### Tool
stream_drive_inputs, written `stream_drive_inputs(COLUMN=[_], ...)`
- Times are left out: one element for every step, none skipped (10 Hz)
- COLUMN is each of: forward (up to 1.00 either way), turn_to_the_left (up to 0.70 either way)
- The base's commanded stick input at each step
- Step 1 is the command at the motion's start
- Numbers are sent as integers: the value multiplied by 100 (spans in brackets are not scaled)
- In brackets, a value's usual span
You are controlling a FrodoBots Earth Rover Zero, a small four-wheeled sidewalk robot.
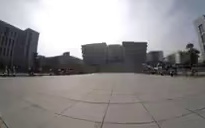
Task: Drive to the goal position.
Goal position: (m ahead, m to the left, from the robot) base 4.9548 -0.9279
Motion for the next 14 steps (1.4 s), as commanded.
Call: stream_drive_inputs(forward=[100, 100, 100, 100, 100, 100, 100, 100, 100, 100, 100, 100, 100, 100], turn_to_the_left=[0, 0, 0, 0, 0, 0, 0, 0, 0, 0, 0, 0, 0, 0])
